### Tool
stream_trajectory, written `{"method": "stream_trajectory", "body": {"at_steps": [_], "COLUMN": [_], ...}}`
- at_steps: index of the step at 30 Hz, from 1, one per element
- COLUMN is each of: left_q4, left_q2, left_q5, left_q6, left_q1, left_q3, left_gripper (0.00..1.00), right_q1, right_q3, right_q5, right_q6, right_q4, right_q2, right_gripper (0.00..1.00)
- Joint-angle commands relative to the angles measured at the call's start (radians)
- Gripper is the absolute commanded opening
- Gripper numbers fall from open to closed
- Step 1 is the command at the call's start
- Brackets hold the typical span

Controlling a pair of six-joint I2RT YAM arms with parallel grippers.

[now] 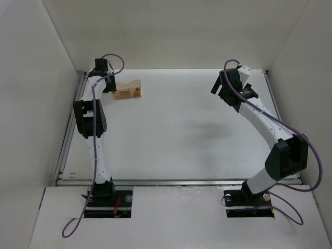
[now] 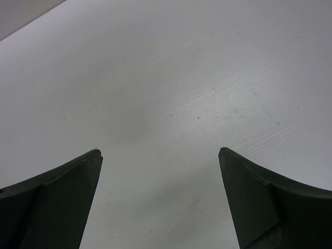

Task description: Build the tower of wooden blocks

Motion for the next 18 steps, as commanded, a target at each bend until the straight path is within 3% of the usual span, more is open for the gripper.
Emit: {"method": "stream_trajectory", "body": {"at_steps": [1, 5, 10, 14, 16, 18], "left_q4": [0.03, 0.019, -0.003, -0.003, -0.003, 0.02], "left_q2": [-0.049, 0.007, 0.039, 0.026, -0.017, -0.052], "left_q5": [-0.035, 0.011, 0.085, 0.204, 0.204, 0.098], "left_q6": [-0.007, -0.007, -0.007, 0.03, 0.056, 0.095], "left_q1": [-0.004, -0.004, -0.004, -0.004, -0.013, -0.044], "left_q3": [-0.002, 0.033, 0.073, 0.073, 0.073, 0.073], "left_gripper": [0.33, 0.28, 0.0, 0.0, 0.0, 0.0], "right_q1": [-0.008, -0.008, -0.008, -0.008, -0.008, -0.008], "right_q3": [0.041, 0.05, 0.05, 0.041, 0.041, 0.032], "right_q5": [-0.016, -0.016, 0.004, 0.004, 0.004, 0.004], "right_q6": [0.009, 0.009, 0.009, 0.009, 0.009, 0.0], "right_q4": [0.0, 0.0, 0.0, 0.009, 0.009, 0.032], "right_q2": [0.01, 0.01, 0.0, -0.009, -0.018, -0.027], "right_gripper": [1.0, 1.0, 1.0, 1.0, 1.0, 1.0]}}
